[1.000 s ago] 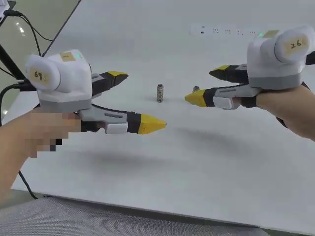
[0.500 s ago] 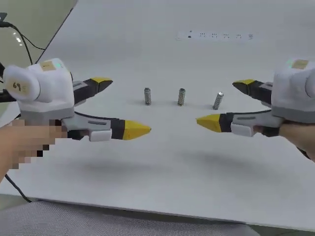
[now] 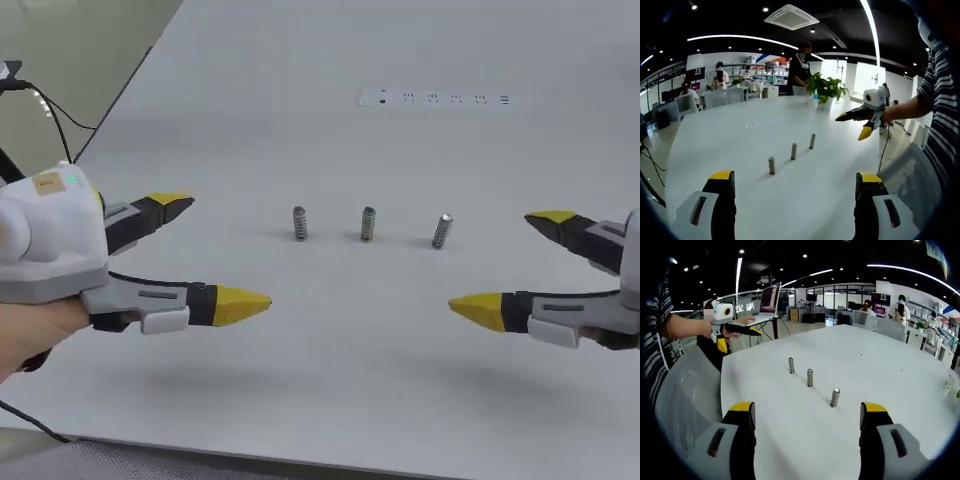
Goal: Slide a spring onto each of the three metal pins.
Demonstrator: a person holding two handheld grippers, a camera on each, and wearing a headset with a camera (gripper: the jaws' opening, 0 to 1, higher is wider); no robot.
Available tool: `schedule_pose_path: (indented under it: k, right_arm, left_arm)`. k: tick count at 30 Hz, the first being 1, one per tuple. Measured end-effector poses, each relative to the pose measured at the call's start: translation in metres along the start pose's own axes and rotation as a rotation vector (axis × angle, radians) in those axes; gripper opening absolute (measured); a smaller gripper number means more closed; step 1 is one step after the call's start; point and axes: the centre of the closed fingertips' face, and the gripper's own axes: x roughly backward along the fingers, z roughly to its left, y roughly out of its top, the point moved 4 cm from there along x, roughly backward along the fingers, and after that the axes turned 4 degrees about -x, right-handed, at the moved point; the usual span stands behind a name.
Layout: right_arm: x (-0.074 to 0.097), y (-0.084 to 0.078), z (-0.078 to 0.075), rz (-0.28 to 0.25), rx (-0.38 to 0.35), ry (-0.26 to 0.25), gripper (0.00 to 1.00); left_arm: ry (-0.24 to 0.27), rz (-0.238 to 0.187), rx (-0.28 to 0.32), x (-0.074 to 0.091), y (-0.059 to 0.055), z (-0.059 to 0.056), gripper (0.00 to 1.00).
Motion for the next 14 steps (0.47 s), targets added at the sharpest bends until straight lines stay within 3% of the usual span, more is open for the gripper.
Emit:
schedule_pose_path:
  k: [6, 14]
  right_arm:
    - [-0.002, -0.0067, 0.0003, 0.013, -0.029, -0.014, 0.86]
    - [0.0001, -0.0019, 0.004, -0.002, -0.019, -0.01, 0.87]
  left_arm:
    - [-0.004, -0.001, 0.021, -0.0041, -0.0102, -0.003, 0.98]
    - [-0.04, 0.006, -0.033, -0.009, -0.0089, -0.007, 0.98]
